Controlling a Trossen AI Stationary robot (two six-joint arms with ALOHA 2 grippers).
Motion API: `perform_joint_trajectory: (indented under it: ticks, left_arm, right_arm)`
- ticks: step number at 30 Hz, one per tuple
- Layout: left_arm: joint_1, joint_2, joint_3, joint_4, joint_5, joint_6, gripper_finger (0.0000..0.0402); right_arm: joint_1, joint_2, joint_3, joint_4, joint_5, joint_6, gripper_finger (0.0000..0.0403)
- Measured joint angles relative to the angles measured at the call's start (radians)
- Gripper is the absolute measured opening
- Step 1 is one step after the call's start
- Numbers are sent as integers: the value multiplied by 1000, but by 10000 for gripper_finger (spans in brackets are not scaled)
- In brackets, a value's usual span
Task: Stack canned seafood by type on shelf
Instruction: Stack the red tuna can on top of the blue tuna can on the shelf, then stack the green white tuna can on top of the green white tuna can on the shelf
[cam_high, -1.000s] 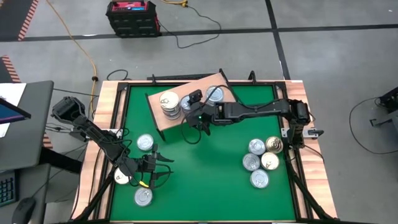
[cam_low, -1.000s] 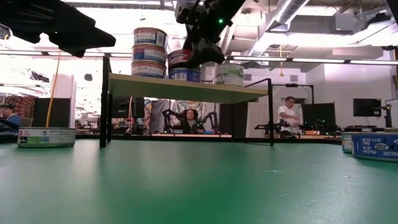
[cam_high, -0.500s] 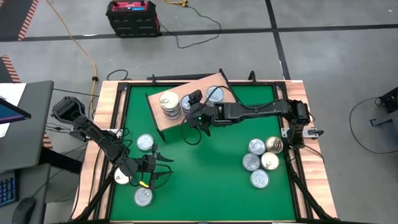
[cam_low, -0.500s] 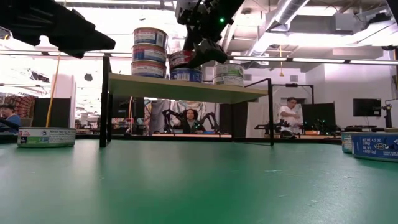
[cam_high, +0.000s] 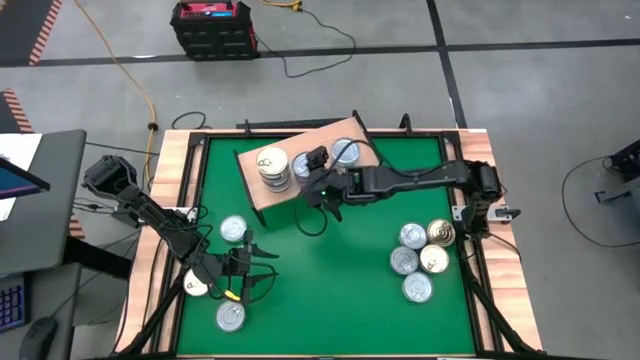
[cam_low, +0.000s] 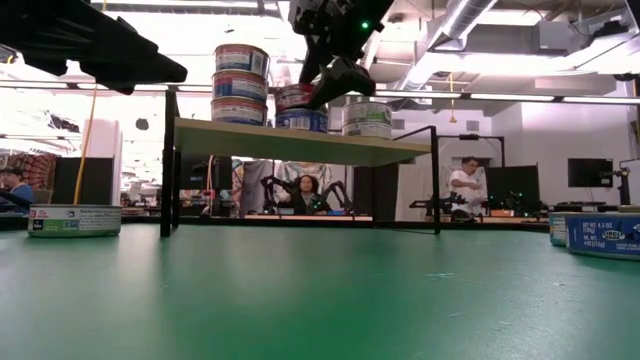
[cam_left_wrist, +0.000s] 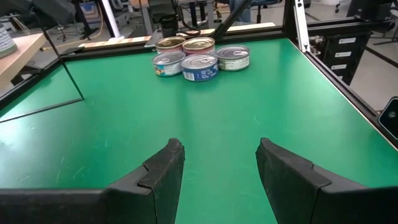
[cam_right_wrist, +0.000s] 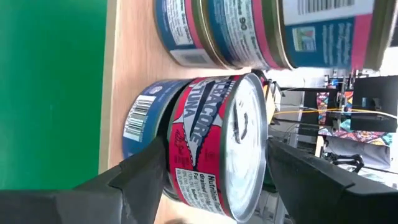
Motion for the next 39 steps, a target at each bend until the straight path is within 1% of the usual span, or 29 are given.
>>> perform_joint_trajectory:
  ticks: [13, 17, 20, 22, 24, 26, 27, 31, 34, 36, 39]
  left_arm:
    - [0, 0, 0, -1, -5, -5, 191]
    - [0, 0, 0, -4, -25, -13, 191]
    - [0, 0, 0, -12, -30, -45, 191]
    - [0, 0, 5, -44, -13, -87, 191]
    - [0, 0, 11, -97, 38, -147, 191]
    - [0, -1, 17, -173, 86, -218, 191]
    - [2, 0, 24, -218, 112, -258, 191]
    - [16, 0, 96, -478, 205, -430, 191]
    - [16, 0, 201, -764, 244, -545, 188]
    - [14, 0, 273, -959, 267, -620, 184]
    - [13, 0, 354, -1227, 330, -744, 181]
  right_arm:
    - [30, -44, 0, -38, 1, 5, 311]
    - [50, -75, 1, -51, -11, 68, 311]
    - [76, -98, 1, -97, -70, 188, 311]
    - [93, -115, 1, -129, -170, 308, 311]
    - [106, -125, 0, -146, -308, 437, 311]
    - [120, -127, -26, -118, -424, 544, 311]
    - [129, -127, -54, -97, -453, 581, 311]
    - [172, -122, -247, 86, -457, 670, 311]
    - [199, -121, -371, 222, -457, 746, 311]
    - [216, -121, -427, 303, -455, 792, 311]
    - [249, -122, -503, 405, -453, 842, 311]
